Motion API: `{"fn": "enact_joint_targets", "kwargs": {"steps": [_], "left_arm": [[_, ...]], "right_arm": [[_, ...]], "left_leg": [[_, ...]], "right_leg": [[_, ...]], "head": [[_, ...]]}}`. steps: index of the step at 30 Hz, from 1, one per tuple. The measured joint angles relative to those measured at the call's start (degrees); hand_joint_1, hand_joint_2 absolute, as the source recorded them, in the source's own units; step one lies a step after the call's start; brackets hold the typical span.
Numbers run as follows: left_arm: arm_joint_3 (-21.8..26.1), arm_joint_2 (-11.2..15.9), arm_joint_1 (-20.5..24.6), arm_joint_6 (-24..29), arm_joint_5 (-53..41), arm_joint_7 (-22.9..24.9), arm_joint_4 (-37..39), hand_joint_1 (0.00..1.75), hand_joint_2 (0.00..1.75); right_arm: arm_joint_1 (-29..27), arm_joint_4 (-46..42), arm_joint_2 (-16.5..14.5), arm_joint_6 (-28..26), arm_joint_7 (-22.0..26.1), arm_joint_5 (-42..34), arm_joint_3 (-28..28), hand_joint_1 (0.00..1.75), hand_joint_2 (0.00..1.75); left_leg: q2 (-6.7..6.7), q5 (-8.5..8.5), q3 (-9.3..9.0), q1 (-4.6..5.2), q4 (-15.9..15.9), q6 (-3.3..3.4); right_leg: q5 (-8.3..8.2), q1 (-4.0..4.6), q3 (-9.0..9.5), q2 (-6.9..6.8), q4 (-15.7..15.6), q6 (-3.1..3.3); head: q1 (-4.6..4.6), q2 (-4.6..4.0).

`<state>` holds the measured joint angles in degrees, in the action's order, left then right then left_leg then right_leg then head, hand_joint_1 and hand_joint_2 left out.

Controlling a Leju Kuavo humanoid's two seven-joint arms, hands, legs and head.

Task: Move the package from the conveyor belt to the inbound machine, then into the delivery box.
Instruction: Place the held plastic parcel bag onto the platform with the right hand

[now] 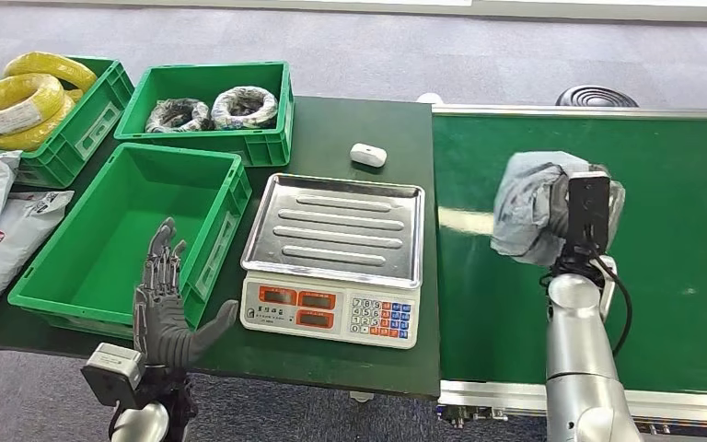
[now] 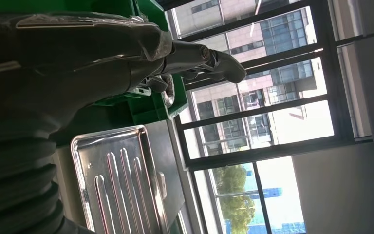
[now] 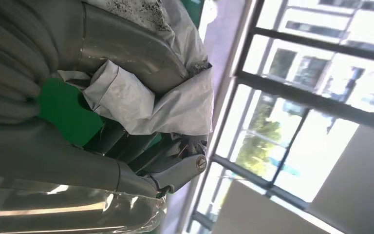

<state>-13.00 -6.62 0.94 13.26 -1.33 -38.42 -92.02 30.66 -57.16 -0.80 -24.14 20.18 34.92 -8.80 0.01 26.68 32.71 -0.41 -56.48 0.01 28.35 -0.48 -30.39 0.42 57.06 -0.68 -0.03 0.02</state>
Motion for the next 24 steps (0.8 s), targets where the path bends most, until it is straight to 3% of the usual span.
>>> {"fn": "enact_joint_targets", "kwargs": {"steps": [7,15,18,24], "left_arm": [[0.1,-0.1,1.2,-0.8,-0.4,0.2,0.0,0.00,1.75],[1.5,-0.9,3.2,-2.4,-1.7,1.9,0.0,0.00,1.75],[1.8,-1.1,3.4,-2.5,-1.8,1.9,0.0,0.00,1.75],[2.4,-1.8,4.3,-3.8,-2.8,2.8,0.0,0.00,1.75]], "right_arm": [[-0.7,-9.9,-4.3,-2.9,-3.8,8.6,11.9,1.75,1.75],[0.4,-10.7,-7.1,3.8,-10.5,11.9,19.3,1.75,1.75],[0.7,-10.4,-7.5,4.7,-11.3,12.1,20.4,1.75,1.75],[2.8,-5.7,-9.1,12.7,-14.3,11.1,21.9,1.75,1.75]], "left_leg": [[-0.01,0.00,0.02,0.01,0.0,0.00],[-0.04,-0.03,0.02,0.01,0.0,-0.01],[-0.04,-0.03,0.03,0.01,0.0,-0.02],[-0.03,-0.04,0.04,0.00,0.0,-0.03]], "right_leg": [[0.00,-0.01,-0.01,-0.01,0.0,0.00],[-0.01,-0.01,-0.01,-0.03,0.0,0.01],[-0.01,-0.01,-0.02,-0.02,0.0,0.01],[-0.01,0.00,-0.05,-0.02,0.0,0.01]], "head": [[-0.01,0.01],[-0.01,0.00],[-0.01,0.00],[-0.01,0.01]]}}
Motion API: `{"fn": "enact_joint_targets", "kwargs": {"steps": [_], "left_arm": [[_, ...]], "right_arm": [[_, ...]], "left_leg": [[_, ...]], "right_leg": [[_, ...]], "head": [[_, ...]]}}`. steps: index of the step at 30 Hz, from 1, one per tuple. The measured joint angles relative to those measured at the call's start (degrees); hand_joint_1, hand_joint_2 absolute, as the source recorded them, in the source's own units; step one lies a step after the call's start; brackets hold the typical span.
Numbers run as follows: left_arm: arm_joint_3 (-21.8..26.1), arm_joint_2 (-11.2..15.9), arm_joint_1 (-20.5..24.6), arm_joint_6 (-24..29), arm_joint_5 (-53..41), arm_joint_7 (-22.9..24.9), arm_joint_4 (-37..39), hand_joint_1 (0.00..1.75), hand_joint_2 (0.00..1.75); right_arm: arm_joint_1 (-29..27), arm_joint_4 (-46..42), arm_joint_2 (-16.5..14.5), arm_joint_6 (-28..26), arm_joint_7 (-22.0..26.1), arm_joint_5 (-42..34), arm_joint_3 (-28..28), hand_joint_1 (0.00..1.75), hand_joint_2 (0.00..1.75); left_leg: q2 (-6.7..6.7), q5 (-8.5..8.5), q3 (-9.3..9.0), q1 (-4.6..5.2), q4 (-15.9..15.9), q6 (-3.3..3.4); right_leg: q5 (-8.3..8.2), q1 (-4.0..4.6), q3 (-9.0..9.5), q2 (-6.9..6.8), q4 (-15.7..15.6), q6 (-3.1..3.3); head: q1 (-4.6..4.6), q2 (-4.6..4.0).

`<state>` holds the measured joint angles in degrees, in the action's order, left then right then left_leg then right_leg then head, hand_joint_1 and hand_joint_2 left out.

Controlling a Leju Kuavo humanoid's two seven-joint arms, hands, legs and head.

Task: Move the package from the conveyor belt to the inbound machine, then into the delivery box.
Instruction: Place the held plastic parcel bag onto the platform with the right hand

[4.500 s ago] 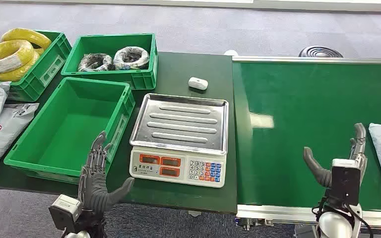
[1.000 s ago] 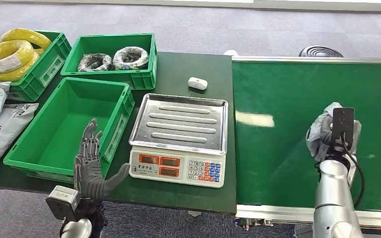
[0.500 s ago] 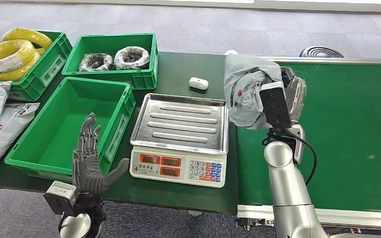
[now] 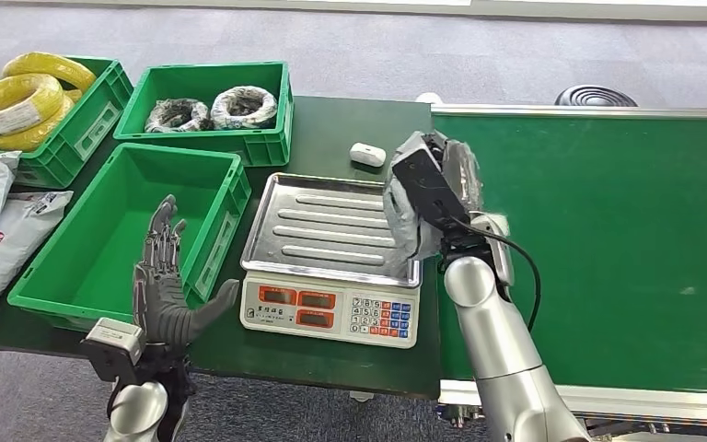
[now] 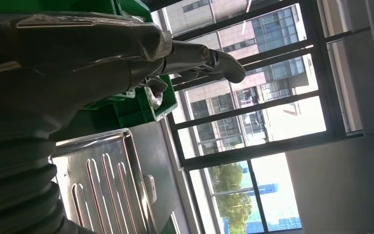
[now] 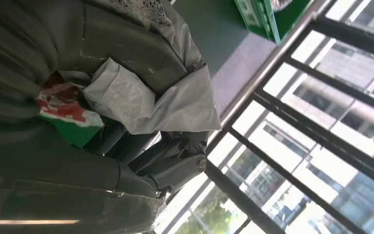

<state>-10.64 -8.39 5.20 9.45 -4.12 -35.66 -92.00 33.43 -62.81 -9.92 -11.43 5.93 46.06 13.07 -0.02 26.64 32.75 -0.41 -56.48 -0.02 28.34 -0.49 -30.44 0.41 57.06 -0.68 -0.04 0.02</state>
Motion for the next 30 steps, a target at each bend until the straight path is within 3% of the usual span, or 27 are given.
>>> {"fn": "enact_joint_targets", "kwargs": {"steps": [6,16,17,20,21,24,27,30], "left_arm": [[0.3,-0.4,0.8,-0.4,-0.2,0.7,0.1,0.00,1.75],[0.7,-0.6,1.9,0.7,0.1,0.7,0.8,0.00,1.75],[0.7,-0.7,2.0,0.7,0.1,0.6,0.9,0.00,1.75],[0.7,-0.7,2.1,0.9,0.0,0.2,1.1,0.00,1.75],[0.7,-0.7,2.2,0.9,-0.1,0.1,1.2,0.00,1.75],[0.7,-0.7,2.9,1.2,-0.2,0.0,1.5,0.00,1.75],[0.7,-0.7,3.9,1.2,-0.2,0.0,2.2,0.00,1.75],[0.8,-0.7,4.7,0.9,-0.2,0.2,2.9,0.00,1.75]], "right_arm": [[2.5,7.5,-2.1,2.5,0.6,-2.4,0.5,1.75,1.75],[6.1,25.8,-8.5,2.8,9.6,-13.5,3.4,1.75,1.75],[6.5,26.5,-8.9,2.6,10.2,-16.0,4.4,1.54,1.75],[7.6,27.6,-9.8,2.2,10.5,-23.1,8.9,0.23,1.75],[8.1,27.8,-10.0,2.3,9.7,-25.0,10.6,0.00,1.75],[9.4,28.5,-10.4,3.0,7.0,-31.3,16.3,0.00,1.75],[10.4,29.6,-10.5,4.3,7.7,-37.9,20.8,0.00,1.75],[11.3,30.7,-10.6,4.4,8.1,-41.6,22.9,0.00,0.44]], "left_leg": [[0.00,-0.04,-0.01,0.00,0.0,-0.01],[0.01,-0.04,0.01,-0.05,0.0,-0.02],[0.02,-0.04,0.01,-0.05,0.0,-0.02],[0.02,-0.04,0.02,-0.05,0.0,-0.02],[0.02,-0.04,0.02,-0.05,0.0,-0.02],[0.02,-0.04,0.03,-0.05,0.0,-0.02],[0.01,-0.04,0.03,-0.05,0.0,-0.02],[0.01,-0.04,0.03,-0.05,0.0,-0.02]], "right_leg": [[-0.01,0.00,0.03,0.00,0.0,0.00],[0.00,0.05,-0.03,0.02,0.0,0.01],[0.00,0.05,-0.03,0.02,0.0,0.01],[0.00,0.05,-0.05,0.02,0.0,0.01],[0.00,0.05,-0.05,0.02,0.0,0.01],[0.00,0.05,-0.06,0.01,0.0,0.01],[0.00,0.04,-0.05,0.01,0.0,0.01],[-0.01,0.04,-0.04,0.01,0.0,0.01]], "head": [[-0.01,0.00],[-0.01,-0.01],[-0.01,-0.01],[-0.02,0.00],[-0.02,0.00],[-0.01,-0.01],[-0.02,-0.01],[-0.02,-0.01]]}}
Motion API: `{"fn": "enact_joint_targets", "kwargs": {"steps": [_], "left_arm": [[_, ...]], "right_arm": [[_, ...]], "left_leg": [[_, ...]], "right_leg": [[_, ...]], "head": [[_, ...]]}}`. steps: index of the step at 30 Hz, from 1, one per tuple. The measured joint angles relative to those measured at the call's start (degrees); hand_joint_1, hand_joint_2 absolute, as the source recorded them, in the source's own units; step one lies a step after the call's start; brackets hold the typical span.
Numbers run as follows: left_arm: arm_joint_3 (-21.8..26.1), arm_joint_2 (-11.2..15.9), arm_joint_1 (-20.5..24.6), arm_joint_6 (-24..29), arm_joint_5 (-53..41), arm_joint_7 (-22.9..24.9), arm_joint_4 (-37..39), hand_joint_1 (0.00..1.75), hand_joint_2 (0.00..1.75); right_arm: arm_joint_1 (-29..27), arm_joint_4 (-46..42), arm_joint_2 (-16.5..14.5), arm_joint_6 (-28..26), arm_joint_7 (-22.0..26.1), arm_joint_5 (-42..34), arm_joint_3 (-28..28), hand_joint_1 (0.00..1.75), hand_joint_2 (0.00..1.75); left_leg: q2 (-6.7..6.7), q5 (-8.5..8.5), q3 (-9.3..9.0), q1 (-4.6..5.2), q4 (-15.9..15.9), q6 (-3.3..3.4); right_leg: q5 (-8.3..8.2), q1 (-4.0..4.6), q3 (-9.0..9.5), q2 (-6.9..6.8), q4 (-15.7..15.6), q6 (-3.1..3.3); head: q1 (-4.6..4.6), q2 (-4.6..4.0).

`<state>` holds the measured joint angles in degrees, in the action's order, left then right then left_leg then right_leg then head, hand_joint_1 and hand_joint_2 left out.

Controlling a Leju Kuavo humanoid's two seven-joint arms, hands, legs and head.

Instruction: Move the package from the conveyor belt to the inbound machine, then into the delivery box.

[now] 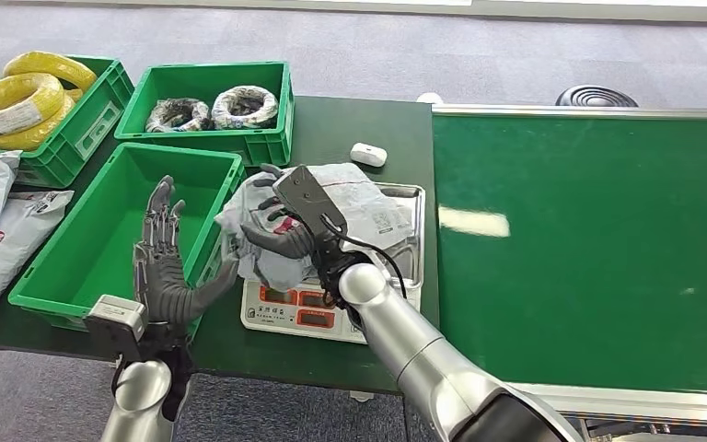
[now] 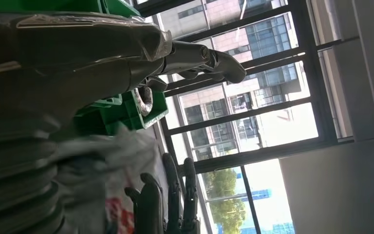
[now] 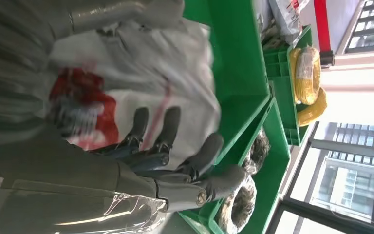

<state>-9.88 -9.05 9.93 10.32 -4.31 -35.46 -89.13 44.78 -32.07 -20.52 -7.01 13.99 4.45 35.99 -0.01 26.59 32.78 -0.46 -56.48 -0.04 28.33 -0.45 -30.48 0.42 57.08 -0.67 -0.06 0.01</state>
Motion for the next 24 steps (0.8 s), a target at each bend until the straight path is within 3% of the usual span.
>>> {"fn": "enact_joint_targets", "kwargs": {"steps": [1,7,11,15,20,24], "left_arm": [[0.0,0.0,0.2,-0.2,0.0,0.2,0.2,0.00,1.75],[0.2,0.0,1.5,-1.4,-1.5,1.8,1.4,0.00,1.75],[0.2,0.2,2.4,-1.8,-4.5,2.9,1.9,0.00,1.75],[0.1,0.5,3.2,-1.8,-9.1,5.3,1.7,0.00,1.75],[-1.1,1.5,4.2,-3.2,-15.1,9.2,0.5,0.00,1.75],[-3.6,2.6,6.0,-3.6,-20.5,13.3,1.2,0.00,1.75]], "right_arm": [[0.4,0.4,0.0,-0.2,-0.6,-0.4,0.3,0.00,0.00],[2.1,2.5,0.8,-3.9,-8.8,4.7,0.1,0.00,0.00],[1.8,2.7,2.5,-4.5,-11.6,10.5,-1.6,0.00,0.00],[-1.0,-0.1,4.6,-4.9,-7.3,13.5,-5.4,0.00,1.75],[-9.9,-14.9,7.7,-6.9,3.0,14.0,-13.2,0.00,1.75],[-18.6,-31.4,10.0,-10.9,8.2,15.4,-20.0,0.00,1.75]], "left_leg": [[0.00,0.00,0.00,0.00,0.0,0.00],[0.00,0.00,-0.01,0.00,0.0,0.00],[-0.01,0.00,-0.01,0.00,0.0,0.00],[-0.03,0.00,-0.01,0.00,0.0,0.00],[-0.21,0.00,0.04,0.00,0.0,0.00],[-0.34,0.00,0.09,0.01,0.0,0.00]], "right_leg": [[0.00,0.00,0.00,0.00,0.0,0.00],[0.00,0.00,-0.01,0.00,0.0,0.00],[-0.01,-0.01,-0.01,0.00,0.0,0.00],[-0.01,0.00,-0.01,-0.01,0.0,0.00],[0.00,-0.01,-0.04,-0.14,0.0,0.00],[0.00,-0.04,-0.08,-0.27,-0.1,0.00]], "head": [[0.00,0.00],[0.01,0.01],[0.00,0.00],[0.01,0.01],[0.02,0.01],[0.02,0.00]]}}
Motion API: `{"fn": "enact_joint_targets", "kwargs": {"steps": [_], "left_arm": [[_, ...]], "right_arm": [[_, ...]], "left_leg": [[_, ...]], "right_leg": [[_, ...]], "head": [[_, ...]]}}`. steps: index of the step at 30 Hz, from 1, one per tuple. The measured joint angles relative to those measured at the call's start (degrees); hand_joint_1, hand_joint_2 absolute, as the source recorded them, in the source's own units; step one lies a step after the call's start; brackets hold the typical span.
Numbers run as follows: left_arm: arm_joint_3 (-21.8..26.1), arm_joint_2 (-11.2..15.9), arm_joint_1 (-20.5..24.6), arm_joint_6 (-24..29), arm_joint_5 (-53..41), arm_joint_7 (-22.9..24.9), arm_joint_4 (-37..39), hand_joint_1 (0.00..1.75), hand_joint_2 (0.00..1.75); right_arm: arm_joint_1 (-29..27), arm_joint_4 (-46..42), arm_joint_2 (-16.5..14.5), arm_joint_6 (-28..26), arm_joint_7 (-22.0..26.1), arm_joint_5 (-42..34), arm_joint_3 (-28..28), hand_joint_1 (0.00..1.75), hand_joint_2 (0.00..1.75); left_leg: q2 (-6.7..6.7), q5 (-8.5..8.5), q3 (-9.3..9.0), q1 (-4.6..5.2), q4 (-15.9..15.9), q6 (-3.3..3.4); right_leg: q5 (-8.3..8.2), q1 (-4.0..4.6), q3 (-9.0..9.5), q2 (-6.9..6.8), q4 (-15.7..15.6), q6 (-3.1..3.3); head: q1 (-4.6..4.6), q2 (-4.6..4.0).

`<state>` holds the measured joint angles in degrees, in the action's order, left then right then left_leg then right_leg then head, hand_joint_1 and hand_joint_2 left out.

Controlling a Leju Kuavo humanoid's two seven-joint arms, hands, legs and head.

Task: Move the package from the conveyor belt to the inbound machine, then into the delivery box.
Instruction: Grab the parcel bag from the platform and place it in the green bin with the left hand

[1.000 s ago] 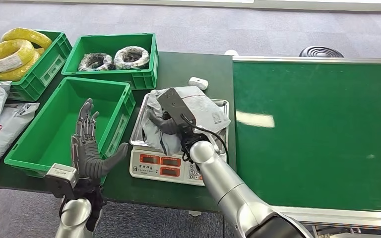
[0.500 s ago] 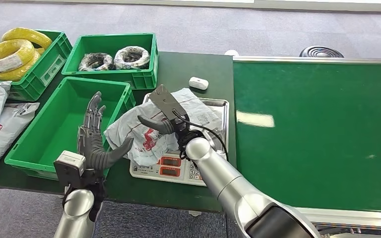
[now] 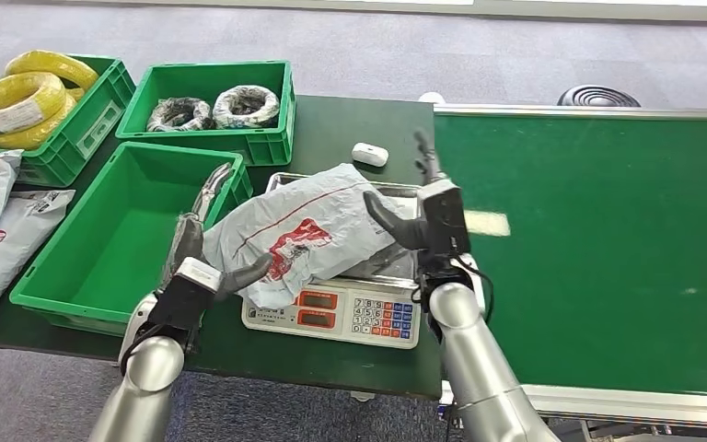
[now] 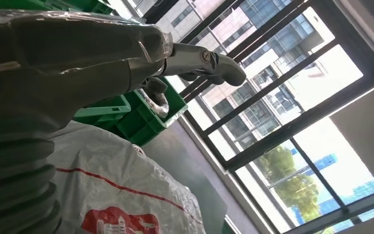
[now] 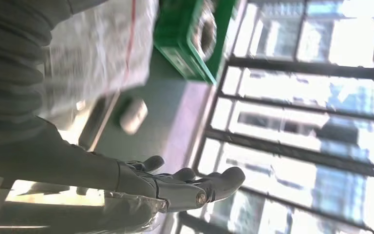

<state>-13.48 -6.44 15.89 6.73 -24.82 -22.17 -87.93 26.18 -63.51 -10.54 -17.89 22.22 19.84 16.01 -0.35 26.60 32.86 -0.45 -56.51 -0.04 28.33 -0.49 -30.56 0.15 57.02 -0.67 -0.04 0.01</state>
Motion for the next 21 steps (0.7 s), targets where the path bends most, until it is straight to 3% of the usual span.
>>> {"fn": "enact_joint_targets", "kwargs": {"steps": [4,10,15,21], "left_arm": [[-2.9,0.5,3.4,0.1,-3.3,3.9,4.6,0.00,1.75],[-6.2,0.9,11.0,-0.4,-5.8,6.7,17.2,0.00,1.75],[-7.8,0.4,16.8,-1.5,-5.9,6.9,27.8,0.00,1.75],[-9.5,-1.7,24.1,-3.3,-6.9,9.1,39.6,0.00,1.75]], "right_arm": [[-7.6,-14.2,2.6,-4.9,4.6,-0.2,-6.0,0.00,1.75],[-18.6,-27.4,7.4,-5.6,9.6,-3.4,-10.4,0.00,1.75],[-25.1,-33.3,9.1,-5.3,10.2,-3.4,-10.8,0.00,1.75],[-29.7,-36.7,8.8,-4.6,9.8,-2.2,-10.0,0.00,1.75]], "left_leg": [[-0.03,0.00,-0.01,0.03,0.0,0.01],[-0.01,0.00,-0.05,0.04,0.0,0.01],[0.04,0.00,-0.05,0.02,0.0,0.00],[0.04,-0.01,-0.05,0.02,0.0,0.01]], "right_leg": [[0.00,-0.03,0.02,-0.05,0.0,0.00],[-0.01,-0.03,0.08,-0.04,0.0,0.00],[-0.01,-0.01,0.04,0.02,0.0,0.00],[-0.01,-0.01,0.08,0.01,0.0,0.00]], "head": [[-0.01,0.01],[0.00,0.01],[0.01,0.01],[0.00,0.01]]}}
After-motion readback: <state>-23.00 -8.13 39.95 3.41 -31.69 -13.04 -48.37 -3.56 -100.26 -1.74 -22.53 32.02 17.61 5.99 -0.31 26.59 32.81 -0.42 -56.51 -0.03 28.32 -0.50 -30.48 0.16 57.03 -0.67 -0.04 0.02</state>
